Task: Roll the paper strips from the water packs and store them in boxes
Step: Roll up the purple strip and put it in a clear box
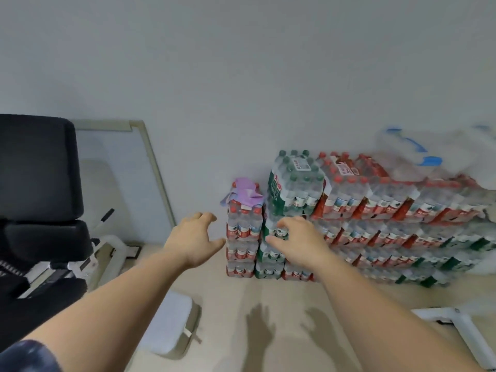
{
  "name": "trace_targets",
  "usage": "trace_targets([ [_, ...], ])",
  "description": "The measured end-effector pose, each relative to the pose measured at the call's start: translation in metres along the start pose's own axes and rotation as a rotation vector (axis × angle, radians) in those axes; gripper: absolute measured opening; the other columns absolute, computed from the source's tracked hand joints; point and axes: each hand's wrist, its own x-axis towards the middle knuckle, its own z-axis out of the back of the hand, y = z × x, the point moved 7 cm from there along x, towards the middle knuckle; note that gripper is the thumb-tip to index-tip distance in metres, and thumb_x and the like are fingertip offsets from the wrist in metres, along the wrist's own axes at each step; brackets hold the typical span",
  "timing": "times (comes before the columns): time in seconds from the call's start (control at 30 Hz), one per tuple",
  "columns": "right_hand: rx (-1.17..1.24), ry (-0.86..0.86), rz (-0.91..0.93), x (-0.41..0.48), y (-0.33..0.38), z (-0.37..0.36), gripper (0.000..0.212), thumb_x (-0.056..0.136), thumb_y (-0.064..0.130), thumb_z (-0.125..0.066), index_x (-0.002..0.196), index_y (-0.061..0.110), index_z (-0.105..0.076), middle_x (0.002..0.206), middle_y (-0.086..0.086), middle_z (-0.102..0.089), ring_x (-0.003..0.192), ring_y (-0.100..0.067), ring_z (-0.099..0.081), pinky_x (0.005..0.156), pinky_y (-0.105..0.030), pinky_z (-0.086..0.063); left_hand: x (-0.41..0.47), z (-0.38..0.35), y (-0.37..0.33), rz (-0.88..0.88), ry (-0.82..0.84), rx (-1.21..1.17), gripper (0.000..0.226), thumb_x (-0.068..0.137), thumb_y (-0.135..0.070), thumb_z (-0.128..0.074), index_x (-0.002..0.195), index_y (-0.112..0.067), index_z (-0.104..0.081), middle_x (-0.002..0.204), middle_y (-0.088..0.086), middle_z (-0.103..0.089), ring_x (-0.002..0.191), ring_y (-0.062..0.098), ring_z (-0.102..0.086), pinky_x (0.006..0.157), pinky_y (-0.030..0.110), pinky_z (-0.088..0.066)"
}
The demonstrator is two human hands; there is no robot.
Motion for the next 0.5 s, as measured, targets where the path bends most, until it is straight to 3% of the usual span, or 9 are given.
trace_targets([
  [0.5,0.032,0.242,-0.173,0.291,-0.031,-0.061,0.053,0.088,0.059,-0.061,0.131,0.028,-0.058,0.131,0.001,-0.057,0.117,-0.020,-0.056,0.099,-0.037,-0.049,0.296,-0.100,0.073,0.088,0.296,-0.153,0.067,0.082,-0.054,-0.062,0.140,-0.026,-0.042,0.135,0.006,-0.054,0.124,0.028,-0.052,0.098,0.036,-0.045],
])
